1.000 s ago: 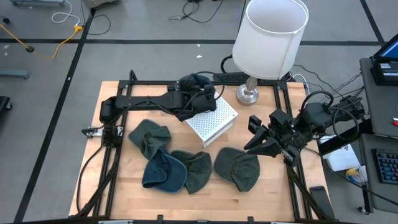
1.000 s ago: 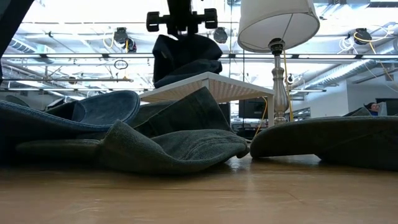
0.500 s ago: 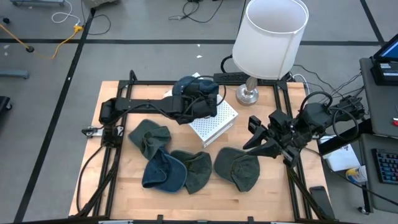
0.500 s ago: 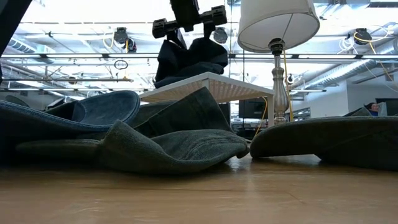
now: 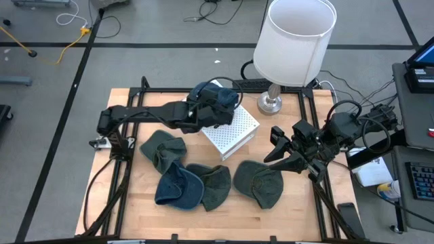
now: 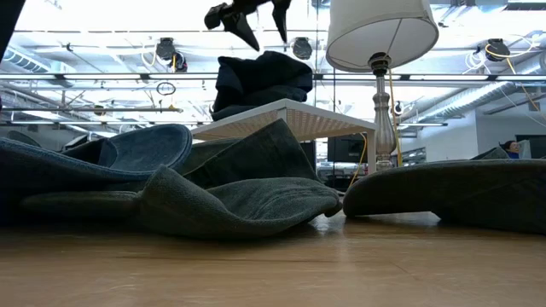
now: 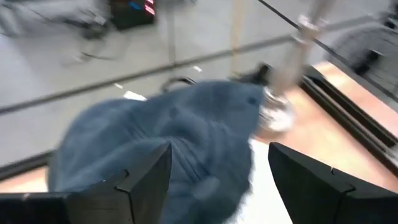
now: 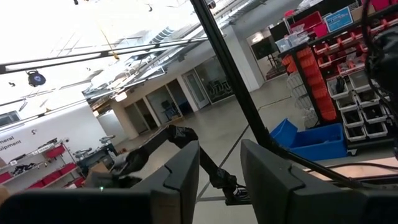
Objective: Pick & Place hat
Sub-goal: Stack the top blue cap on the blue cap on the shelf
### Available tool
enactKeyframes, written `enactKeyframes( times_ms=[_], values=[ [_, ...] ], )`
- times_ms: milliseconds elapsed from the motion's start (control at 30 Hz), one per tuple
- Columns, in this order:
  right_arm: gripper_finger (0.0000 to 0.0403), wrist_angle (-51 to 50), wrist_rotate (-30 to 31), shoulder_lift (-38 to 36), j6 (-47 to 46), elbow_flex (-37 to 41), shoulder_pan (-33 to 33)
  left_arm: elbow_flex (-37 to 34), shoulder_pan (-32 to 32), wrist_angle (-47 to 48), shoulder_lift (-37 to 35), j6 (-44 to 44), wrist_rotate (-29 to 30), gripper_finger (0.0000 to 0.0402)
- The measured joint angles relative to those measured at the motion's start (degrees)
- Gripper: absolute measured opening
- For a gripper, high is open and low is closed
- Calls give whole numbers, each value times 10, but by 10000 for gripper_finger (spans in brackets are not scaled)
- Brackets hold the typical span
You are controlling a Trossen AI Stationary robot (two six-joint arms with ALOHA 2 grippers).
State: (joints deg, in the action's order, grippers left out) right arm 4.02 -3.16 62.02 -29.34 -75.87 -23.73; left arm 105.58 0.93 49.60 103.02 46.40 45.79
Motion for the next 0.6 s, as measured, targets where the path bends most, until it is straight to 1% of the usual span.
enactKeyframes(
  times_ms=[100, 200, 367, 467, 600],
  values=[
    [114, 0, 0, 0, 0, 0, 0, 0, 0, 10, -20, -16, -50, 261],
    [114, 0, 0, 0, 0, 0, 0, 0, 9, 41, -47, -27, -98, 252],
    [114, 0, 0, 0, 0, 0, 0, 1, 25, 135, -83, -42, -119, 233],
    [114, 0, 3, 0, 10, 0, 0, 1, 43, 160, -102, -63, -159, 224],
    [114, 0, 3, 1, 50, 0, 0, 1, 85, 206, -117, -88, -224, 214]
  ],
)
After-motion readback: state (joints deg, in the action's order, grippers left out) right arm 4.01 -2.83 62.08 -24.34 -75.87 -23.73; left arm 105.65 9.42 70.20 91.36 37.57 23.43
